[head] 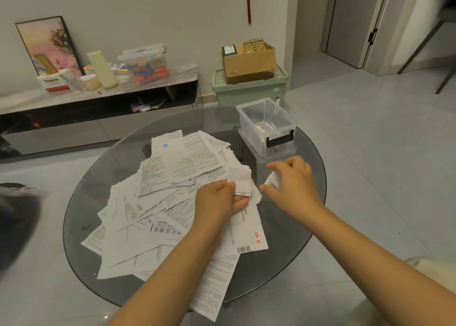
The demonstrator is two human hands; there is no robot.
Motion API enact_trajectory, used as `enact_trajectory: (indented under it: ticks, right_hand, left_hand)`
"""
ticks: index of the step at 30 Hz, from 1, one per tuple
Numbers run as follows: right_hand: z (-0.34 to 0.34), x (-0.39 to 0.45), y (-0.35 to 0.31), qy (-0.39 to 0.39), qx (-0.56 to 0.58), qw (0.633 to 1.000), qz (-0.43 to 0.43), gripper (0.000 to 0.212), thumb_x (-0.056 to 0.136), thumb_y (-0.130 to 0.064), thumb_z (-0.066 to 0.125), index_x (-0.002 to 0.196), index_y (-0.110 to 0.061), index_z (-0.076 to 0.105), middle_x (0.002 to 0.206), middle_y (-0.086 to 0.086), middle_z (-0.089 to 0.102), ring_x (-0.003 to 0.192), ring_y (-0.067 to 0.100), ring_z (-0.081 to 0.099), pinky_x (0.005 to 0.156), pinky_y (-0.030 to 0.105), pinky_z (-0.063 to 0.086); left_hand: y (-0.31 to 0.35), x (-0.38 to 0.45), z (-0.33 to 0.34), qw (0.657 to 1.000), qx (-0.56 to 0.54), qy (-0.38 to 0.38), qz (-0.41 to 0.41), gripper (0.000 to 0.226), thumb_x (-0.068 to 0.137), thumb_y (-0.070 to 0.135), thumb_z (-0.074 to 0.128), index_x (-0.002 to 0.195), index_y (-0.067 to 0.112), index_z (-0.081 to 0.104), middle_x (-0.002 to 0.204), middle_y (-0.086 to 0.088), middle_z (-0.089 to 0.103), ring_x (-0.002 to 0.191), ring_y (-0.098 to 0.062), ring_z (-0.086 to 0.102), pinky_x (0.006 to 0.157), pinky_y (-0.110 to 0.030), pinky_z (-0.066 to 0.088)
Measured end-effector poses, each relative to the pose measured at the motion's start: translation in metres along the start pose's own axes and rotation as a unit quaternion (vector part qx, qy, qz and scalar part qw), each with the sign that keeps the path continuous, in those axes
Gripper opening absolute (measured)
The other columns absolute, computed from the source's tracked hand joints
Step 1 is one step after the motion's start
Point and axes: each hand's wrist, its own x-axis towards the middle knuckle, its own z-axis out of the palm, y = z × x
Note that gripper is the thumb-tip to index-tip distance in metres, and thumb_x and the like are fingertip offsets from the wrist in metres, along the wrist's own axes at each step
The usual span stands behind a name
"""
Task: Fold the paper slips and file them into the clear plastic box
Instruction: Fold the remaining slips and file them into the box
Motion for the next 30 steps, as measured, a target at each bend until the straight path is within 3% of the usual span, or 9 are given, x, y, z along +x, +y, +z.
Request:
enact_trajectory:
  ticks: [4,7,11,14,17,20,26,30]
  right_hand:
    - [0.007,0.001,0.003,-0.047,-0.104,0.993,-0.022,0.047,0.09,-0.042,0.055,0.133,-0.024,0.049,0.128,0.002,0.044,0.121,0.021,0.033,0.099,0.027,0.029]
    - [0.005,0.002,0.003,-0.046,-0.135,0.988,-0.052,0.043,0.093,-0.038,0.051,0.132,-0.019,0.05,0.124,0.004,0.054,0.119,0.023,0.039,0.095,0.03,0.035]
    - [-0.004,-0.002,0.006,-0.028,-0.12,0.991,-0.042,0.03,0.09,-0.032,0.058,0.108,-0.008,0.062,0.109,0.007,0.062,0.105,0.026,0.055,0.079,0.031,0.043]
    - [-0.007,-0.004,0.011,-0.025,-0.126,0.991,-0.045,0.024,0.09,-0.026,0.057,0.091,-0.005,0.07,0.122,0.007,0.06,0.106,0.025,0.057,0.082,0.029,0.043]
    - [-0.009,-0.009,0.014,0.015,-0.088,0.995,-0.044,0.02,0.09,-0.023,0.056,0.083,-0.01,0.07,0.099,0.006,0.068,0.084,0.021,0.061,0.068,0.028,0.047]
    - [-0.014,-0.011,0.015,0.098,0.009,0.995,-0.028,0.015,0.09,-0.029,0.057,0.085,-0.018,0.067,0.082,0.001,0.068,0.077,0.02,0.061,0.065,0.03,0.05]
    - [-0.017,-0.011,0.005,0.149,0.202,0.968,-0.027,0.007,0.089,-0.022,0.06,0.084,-0.026,0.062,0.077,-0.026,0.058,0.075,-0.006,0.059,0.067,0.015,0.049]
    - [-0.017,-0.013,-0.003,0.151,0.249,0.955,-0.051,0.009,0.089,-0.019,0.06,0.084,-0.026,0.062,0.078,-0.025,0.06,0.078,-0.014,0.057,0.065,0.005,0.045]
  left_hand:
    - [0.0,0.003,0.001,1.0,-0.002,-0.012,-0.006,0.023,0.096,0.012,0.05,0.081,0.01,0.068,0.071,-0.008,0.073,0.067,-0.016,0.072,0.065,-0.024,0.058]
    - [0.001,0.006,0.003,1.0,-0.006,-0.02,-0.013,0.022,0.096,0.011,0.05,0.084,0.007,0.068,0.072,-0.009,0.073,0.065,-0.016,0.071,0.064,-0.023,0.058]
    - [0.002,0.004,0.006,0.999,0.006,-0.032,-0.019,0.021,0.096,0.013,0.05,0.087,0.007,0.068,0.075,-0.01,0.073,0.065,-0.014,0.071,0.066,-0.025,0.058]
    - [0.001,0.004,0.006,0.999,0.007,-0.038,-0.023,0.021,0.096,0.014,0.05,0.091,0.006,0.068,0.077,-0.01,0.074,0.069,-0.016,0.072,0.067,-0.026,0.058]
    - [0.001,0.005,0.005,0.999,-0.001,-0.028,-0.024,0.02,0.096,0.014,0.05,0.091,0.005,0.068,0.075,-0.01,0.073,0.067,-0.016,0.071,0.068,-0.026,0.058]
    - [0.001,0.006,0.003,0.999,-0.016,-0.013,-0.025,0.021,0.095,0.012,0.05,0.086,0.006,0.068,0.073,-0.01,0.073,0.065,-0.016,0.071,0.066,-0.026,0.059]
    - [0.0,0.002,0.003,0.999,-0.012,-0.019,-0.029,0.022,0.095,0.011,0.049,0.083,0.004,0.066,0.07,-0.01,0.072,0.062,-0.016,0.071,0.062,-0.025,0.058]
    - [0.001,0.004,0.0,1.0,-0.004,-0.012,-0.023,0.022,0.095,0.012,0.049,0.088,0.002,0.067,0.074,-0.013,0.073,0.067,-0.019,0.072,0.07,-0.031,0.059]
